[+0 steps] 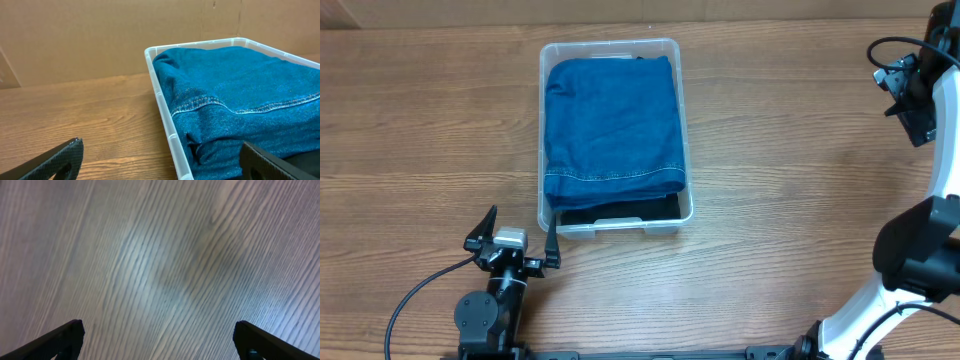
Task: Pack container
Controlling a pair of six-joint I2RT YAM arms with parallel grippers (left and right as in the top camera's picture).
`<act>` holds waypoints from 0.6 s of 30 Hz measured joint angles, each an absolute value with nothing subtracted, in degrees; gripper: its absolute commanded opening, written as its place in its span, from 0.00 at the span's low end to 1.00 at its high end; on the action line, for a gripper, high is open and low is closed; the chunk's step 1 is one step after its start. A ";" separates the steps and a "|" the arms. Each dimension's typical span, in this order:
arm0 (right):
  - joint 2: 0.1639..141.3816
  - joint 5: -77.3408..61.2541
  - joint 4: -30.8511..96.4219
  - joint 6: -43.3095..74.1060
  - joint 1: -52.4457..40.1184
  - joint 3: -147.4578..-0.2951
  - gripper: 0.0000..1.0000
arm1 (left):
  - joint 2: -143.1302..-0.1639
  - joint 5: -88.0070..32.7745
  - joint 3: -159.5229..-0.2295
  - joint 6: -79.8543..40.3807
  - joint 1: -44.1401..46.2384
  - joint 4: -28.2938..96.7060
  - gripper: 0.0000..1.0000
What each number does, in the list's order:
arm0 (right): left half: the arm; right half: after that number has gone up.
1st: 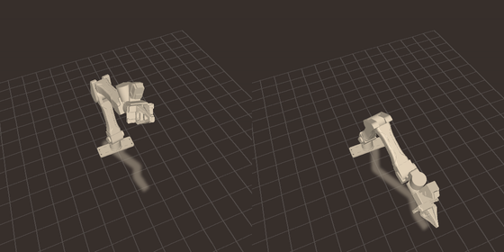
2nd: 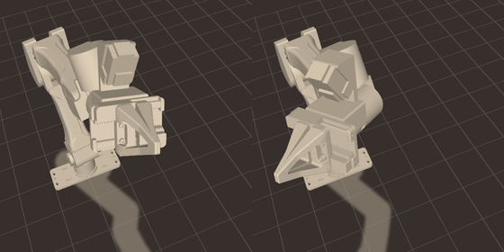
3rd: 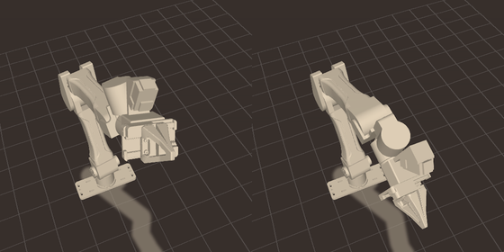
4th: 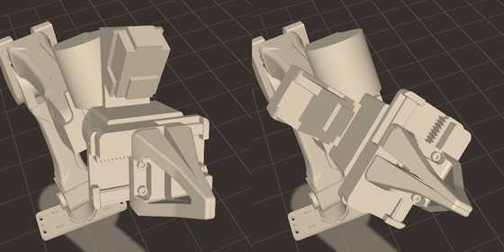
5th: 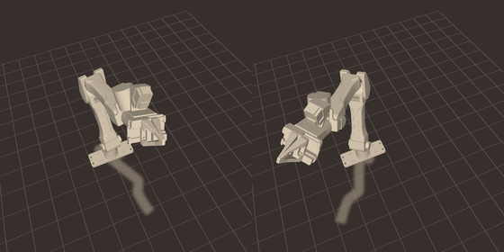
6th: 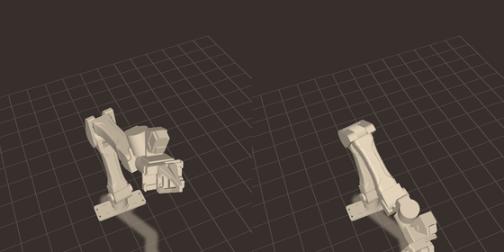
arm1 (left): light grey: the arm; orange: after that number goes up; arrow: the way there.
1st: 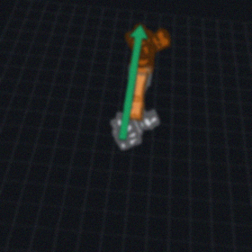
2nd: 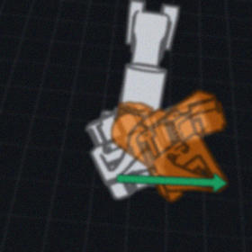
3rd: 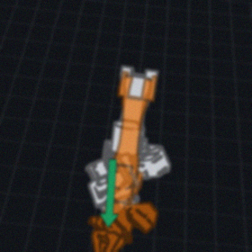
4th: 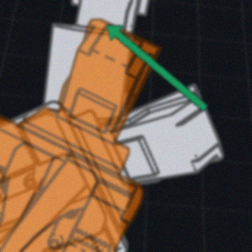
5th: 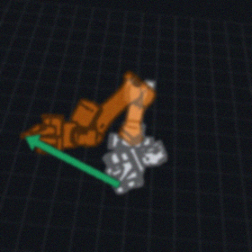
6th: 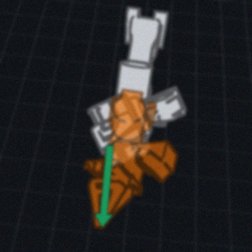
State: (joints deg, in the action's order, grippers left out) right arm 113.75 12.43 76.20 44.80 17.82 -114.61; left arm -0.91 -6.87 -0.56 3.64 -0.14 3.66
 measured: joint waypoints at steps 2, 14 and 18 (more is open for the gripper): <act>112.03 12.49 76.12 44.80 16.82 -114.41 1.00 | -0.91 -6.87 -0.56 3.64 -0.14 3.66 1.00; 78.48 14.70 52.60 44.86 12.25 -89.67 1.00 | -0.86 -6.87 -0.51 3.66 -0.14 3.70 1.00; 65.14 14.96 38.00 43.11 9.78 -71.00 1.00 | -0.86 -6.87 -0.49 3.81 -0.14 3.64 1.00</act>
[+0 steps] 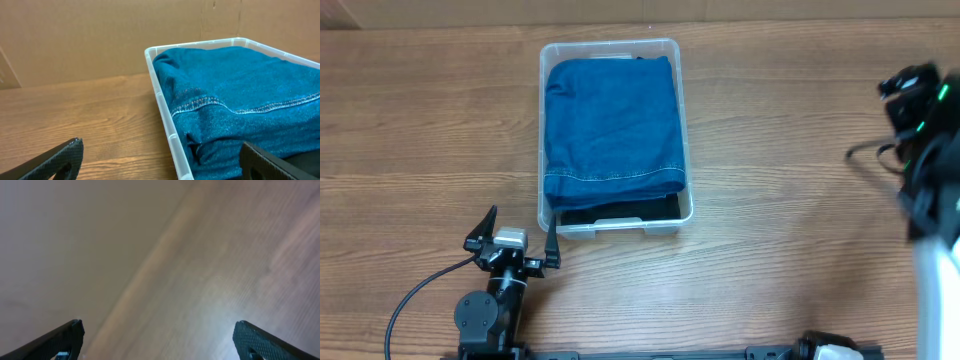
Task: Pack container
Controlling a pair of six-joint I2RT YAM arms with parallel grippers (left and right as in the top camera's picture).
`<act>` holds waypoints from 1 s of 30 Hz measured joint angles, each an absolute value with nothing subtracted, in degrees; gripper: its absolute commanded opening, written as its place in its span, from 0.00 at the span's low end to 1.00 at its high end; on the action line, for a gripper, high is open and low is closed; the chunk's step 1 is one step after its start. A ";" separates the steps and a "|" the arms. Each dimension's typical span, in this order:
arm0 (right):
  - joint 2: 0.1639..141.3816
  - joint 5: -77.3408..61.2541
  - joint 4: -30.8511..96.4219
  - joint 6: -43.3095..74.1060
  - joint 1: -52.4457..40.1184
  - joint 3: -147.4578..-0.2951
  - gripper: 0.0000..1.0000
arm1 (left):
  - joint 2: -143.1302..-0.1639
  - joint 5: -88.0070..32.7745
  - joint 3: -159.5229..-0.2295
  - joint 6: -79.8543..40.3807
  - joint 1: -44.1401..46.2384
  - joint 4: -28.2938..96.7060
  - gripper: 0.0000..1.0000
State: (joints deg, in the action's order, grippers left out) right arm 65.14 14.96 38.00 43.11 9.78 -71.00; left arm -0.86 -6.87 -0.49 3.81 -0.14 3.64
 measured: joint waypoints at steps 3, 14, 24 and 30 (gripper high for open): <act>55.16 15.03 26.72 40.25 7.68 -57.04 1.00 | -0.84 -6.87 -0.49 4.05 -0.14 3.70 1.00; 20.51 14.06 4.64 32.73 3.64 -20.27 1.00 | -0.86 -6.87 -0.49 4.51 -0.14 3.64 1.00; 7.64 10.66 0.99 30.96 3.64 -4.67 1.00 | -0.86 -6.87 -0.49 4.51 -0.14 3.64 1.00; 2.20 7.05 0.82 25.93 3.66 -1.32 1.00 | -0.86 -6.87 -0.49 4.51 -0.14 3.66 1.00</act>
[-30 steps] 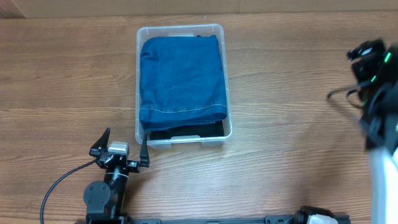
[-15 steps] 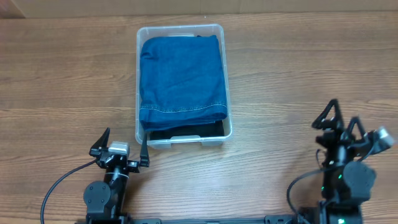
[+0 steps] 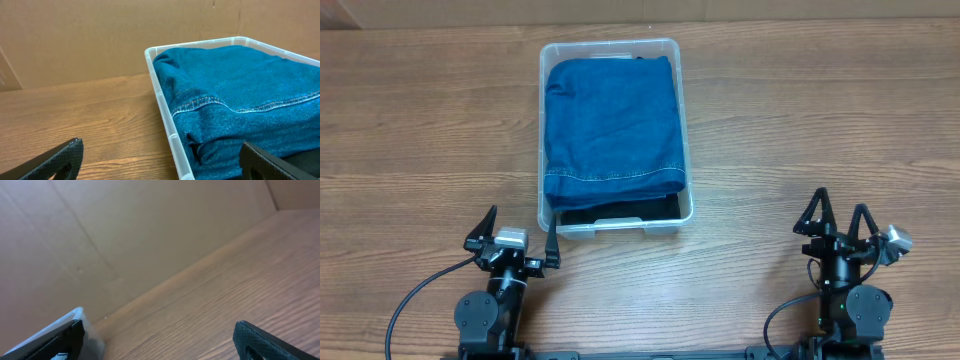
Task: Pack container
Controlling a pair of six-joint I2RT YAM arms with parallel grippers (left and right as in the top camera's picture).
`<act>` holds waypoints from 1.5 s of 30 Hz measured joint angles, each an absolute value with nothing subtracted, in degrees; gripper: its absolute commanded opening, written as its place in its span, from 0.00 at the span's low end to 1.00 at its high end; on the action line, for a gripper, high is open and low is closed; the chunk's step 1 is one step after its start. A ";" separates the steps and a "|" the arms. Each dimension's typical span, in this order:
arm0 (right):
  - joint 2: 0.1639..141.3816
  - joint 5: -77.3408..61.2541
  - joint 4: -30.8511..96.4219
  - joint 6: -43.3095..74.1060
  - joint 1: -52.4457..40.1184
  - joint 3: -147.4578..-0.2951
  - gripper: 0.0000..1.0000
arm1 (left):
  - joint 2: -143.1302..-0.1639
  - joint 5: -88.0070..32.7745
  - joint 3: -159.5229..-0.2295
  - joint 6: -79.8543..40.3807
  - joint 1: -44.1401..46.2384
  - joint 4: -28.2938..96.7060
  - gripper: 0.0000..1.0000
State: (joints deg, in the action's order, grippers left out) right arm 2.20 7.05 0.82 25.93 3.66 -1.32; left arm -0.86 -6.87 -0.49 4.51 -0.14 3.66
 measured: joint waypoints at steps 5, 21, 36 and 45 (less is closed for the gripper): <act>0.84 5.93 2.37 23.90 3.66 -1.10 1.00 | -0.86 -6.87 -0.49 4.51 -0.14 3.64 1.00; 0.80 4.84 4.58 22.46 3.66 -1.06 1.00 | -0.86 -6.87 -0.49 4.51 -0.14 3.66 1.00; 0.80 4.84 4.58 22.44 3.66 -1.06 1.00 | -0.86 -6.87 -0.49 4.51 -0.14 3.64 1.00; 0.80 4.86 4.56 22.46 3.66 -1.06 1.00 | -0.86 -6.87 -0.49 4.51 -0.14 3.64 1.00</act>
